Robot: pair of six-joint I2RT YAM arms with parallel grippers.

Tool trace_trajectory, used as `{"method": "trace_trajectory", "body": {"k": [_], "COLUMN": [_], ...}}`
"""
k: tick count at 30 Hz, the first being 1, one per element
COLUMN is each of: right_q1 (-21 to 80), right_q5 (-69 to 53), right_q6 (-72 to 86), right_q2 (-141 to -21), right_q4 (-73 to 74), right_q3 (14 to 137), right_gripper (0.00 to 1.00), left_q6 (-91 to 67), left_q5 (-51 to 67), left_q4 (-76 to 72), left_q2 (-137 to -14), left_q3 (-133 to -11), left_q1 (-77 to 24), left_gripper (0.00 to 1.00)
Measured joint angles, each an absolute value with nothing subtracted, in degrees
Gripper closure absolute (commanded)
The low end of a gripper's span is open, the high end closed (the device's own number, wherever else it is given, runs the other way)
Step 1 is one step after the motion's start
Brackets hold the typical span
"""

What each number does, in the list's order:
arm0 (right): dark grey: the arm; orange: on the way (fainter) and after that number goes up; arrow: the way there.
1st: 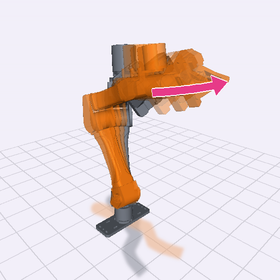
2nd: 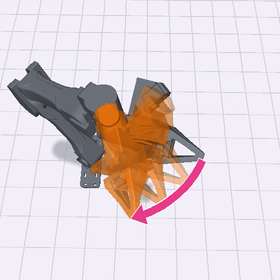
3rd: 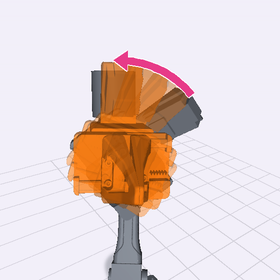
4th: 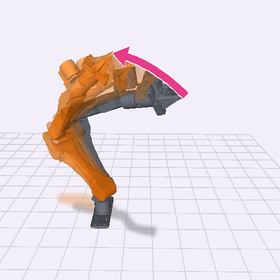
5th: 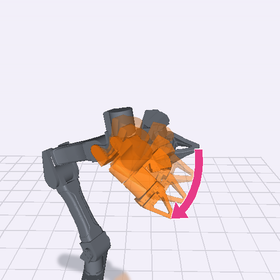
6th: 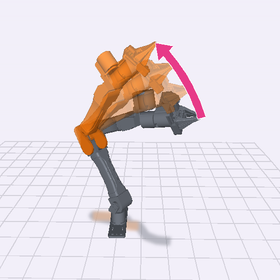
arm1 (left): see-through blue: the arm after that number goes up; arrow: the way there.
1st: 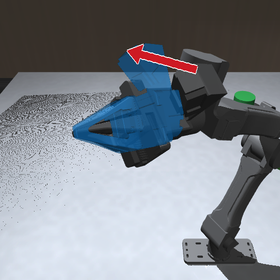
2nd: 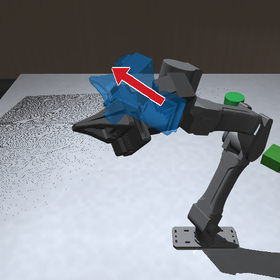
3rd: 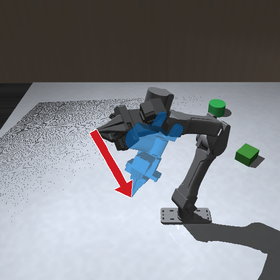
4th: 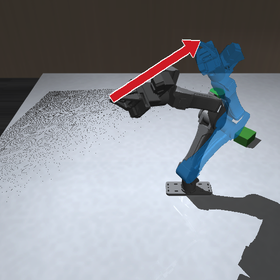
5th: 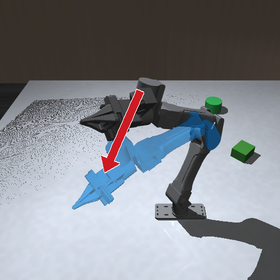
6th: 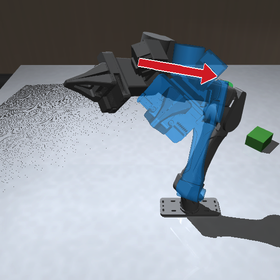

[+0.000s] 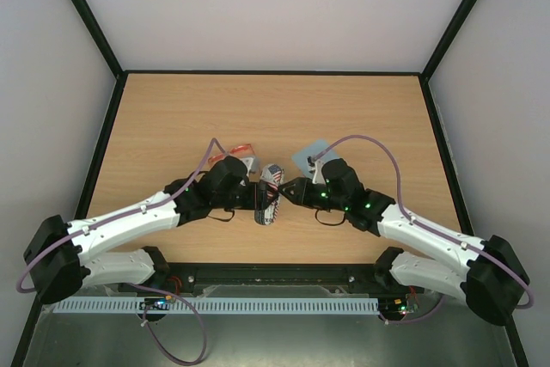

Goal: Organize the sunglasses
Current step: Open the sunglasses case.

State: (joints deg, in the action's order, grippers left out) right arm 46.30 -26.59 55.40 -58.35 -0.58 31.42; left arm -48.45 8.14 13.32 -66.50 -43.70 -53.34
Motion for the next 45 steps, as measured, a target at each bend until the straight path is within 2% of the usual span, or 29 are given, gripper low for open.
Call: {"method": "trace_trajectory", "body": {"k": [31,45], "right_q1": [46.5,45.9], "right_q5": [-25.0,-16.2], "right_q6": [54.6,52.2], "right_q2": [-65.3,-56.1], "right_q4": [-2.2,10.7], "right_q3": [25.6,29.1], "right_gripper": [0.7,0.64], "left_q6": [-48.5,-48.8], "left_q5": [10.9,14.4], "left_q4": [12.2,5.1], "left_q2": [-64.1,-65.9], "left_q3": [-42.9,-35.7], "left_q1": [-51.1,-47.6], "left_gripper": [0.46,0.45]}}
